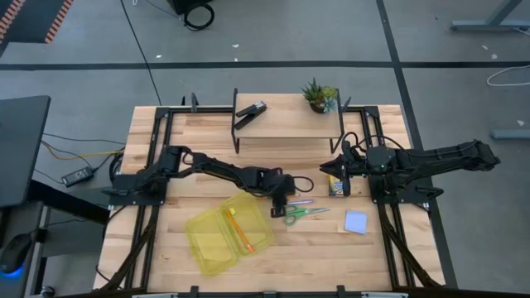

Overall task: Pack school essentials
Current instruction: Put the orange pencil into the supply box

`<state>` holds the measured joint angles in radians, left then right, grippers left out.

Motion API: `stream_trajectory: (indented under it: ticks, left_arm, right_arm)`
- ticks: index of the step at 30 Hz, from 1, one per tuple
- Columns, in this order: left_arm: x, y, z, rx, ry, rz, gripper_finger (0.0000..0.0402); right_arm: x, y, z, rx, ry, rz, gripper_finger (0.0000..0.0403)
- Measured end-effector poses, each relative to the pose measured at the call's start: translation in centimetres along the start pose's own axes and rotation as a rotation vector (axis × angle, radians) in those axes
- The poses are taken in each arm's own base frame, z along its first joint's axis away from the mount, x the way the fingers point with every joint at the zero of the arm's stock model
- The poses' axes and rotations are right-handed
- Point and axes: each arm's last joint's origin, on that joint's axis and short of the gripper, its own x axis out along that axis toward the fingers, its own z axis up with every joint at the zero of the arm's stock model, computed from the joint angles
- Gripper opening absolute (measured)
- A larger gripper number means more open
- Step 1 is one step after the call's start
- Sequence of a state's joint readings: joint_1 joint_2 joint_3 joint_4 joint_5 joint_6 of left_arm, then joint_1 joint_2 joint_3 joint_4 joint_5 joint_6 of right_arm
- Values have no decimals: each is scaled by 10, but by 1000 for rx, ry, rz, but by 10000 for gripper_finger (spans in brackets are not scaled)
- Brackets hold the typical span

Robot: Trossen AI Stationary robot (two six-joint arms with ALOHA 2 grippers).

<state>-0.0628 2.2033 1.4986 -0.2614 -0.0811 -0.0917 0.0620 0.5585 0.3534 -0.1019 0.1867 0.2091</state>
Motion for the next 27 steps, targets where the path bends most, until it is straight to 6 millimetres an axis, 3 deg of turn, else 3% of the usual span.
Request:
stream_trajectory:
  ticks: [10,17,27]
  left_arm:
    - [12,7,11,-3,-157,10,97]
    - [28,9,6,-27,-175,6,81]
    - [29,9,5,-53,-156,-27,55]
  right_arm:
    - [0,0,0,-1,-5,1,60]
    - [0,0,0,0,-4,1,60]
    - [0,0,0,-2,-4,1,60]
